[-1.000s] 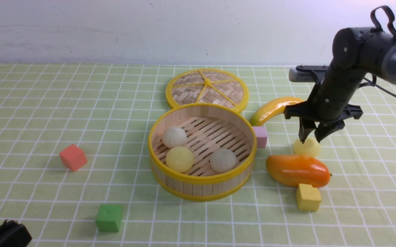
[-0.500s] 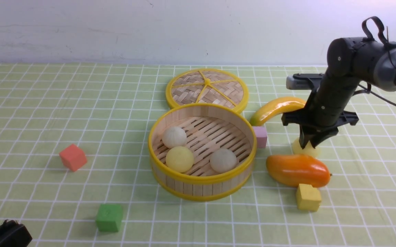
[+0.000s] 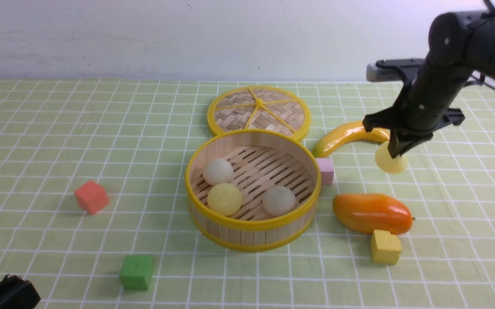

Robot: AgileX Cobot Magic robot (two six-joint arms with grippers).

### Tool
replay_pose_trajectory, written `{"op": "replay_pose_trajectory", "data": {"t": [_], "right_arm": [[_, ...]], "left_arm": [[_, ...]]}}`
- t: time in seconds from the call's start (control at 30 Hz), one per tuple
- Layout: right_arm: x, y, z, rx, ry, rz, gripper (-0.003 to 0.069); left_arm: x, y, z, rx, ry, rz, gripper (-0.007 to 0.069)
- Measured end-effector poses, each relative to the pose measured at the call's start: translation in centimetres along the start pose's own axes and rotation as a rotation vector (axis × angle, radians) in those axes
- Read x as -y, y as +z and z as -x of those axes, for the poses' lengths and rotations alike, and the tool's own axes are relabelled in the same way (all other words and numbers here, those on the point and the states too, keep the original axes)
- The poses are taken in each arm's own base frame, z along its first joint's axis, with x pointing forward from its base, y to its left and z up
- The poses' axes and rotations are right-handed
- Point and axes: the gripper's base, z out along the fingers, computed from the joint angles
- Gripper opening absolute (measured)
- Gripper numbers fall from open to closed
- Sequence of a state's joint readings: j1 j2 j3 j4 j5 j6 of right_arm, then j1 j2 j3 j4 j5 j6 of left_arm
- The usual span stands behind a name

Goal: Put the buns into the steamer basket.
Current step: Use the right arm to put the steamed stuffed bun into the steamer

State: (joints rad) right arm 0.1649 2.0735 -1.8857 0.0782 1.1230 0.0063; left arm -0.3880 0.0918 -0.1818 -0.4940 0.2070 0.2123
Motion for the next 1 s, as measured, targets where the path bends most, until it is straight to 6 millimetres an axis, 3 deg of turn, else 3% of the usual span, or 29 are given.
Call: {"op": "replay_pose_trajectory", "data": {"t": [0.03, 0.17, 0.27, 0.4, 0.57, 0.73, 0.9, 0.93, 0.97, 1.0], "right_arm": [[-1.2, -2.0, -0.1, 0.031, -0.028, 0.033, 0.0001], [-5.7, -4.7, -0.6, 0.080, -0.120, 0.158, 0.0003], [-9.7, -4.2, -1.1, 0.089, -0.185, 0.232, 0.0005], [-12.7, -1.8, -1.1, 0.115, -0.231, 0.259, 0.0008], [-14.0, 1.6, -0.7, 0.147, -0.239, 0.260, 0.0011], [-14.0, 4.7, -0.1, 0.189, -0.221, 0.248, 0.0055], [-14.1, 6.6, 0.1, 0.213, -0.207, 0.245, 0.0182], [-14.1, 7.1, 0.2, 0.217, -0.205, 0.243, 0.0268], [-14.1, 7.1, 0.2, 0.217, -0.205, 0.244, 0.0268], [-14.0, 7.1, 0.2, 0.217, -0.207, 0.241, 0.0328]], "left_arm": [[0.0, 0.0, 0.0, 0.000, 0.000, 0.000, 0.0109], [0.0, 0.0, 0.0, 0.000, 0.000, 0.000, 0.0110], [0.0, 0.0, 0.0, 0.000, 0.000, 0.000, 0.0110], [0.0, 0.0, 0.0, 0.000, 0.000, 0.000, 0.0113], [0.0, 0.0, 0.0, 0.000, 0.000, 0.000, 0.0120], [0.0, 0.0, 0.0, 0.000, 0.000, 0.000, 0.0122], [0.0, 0.0, 0.0, 0.000, 0.000, 0.000, 0.0125], [0.0, 0.0, 0.0, 0.000, 0.000, 0.000, 0.0126], [0.0, 0.0, 0.0, 0.000, 0.000, 0.000, 0.0126], [0.0, 0.0, 0.0, 0.000, 0.000, 0.000, 0.0127]]}}
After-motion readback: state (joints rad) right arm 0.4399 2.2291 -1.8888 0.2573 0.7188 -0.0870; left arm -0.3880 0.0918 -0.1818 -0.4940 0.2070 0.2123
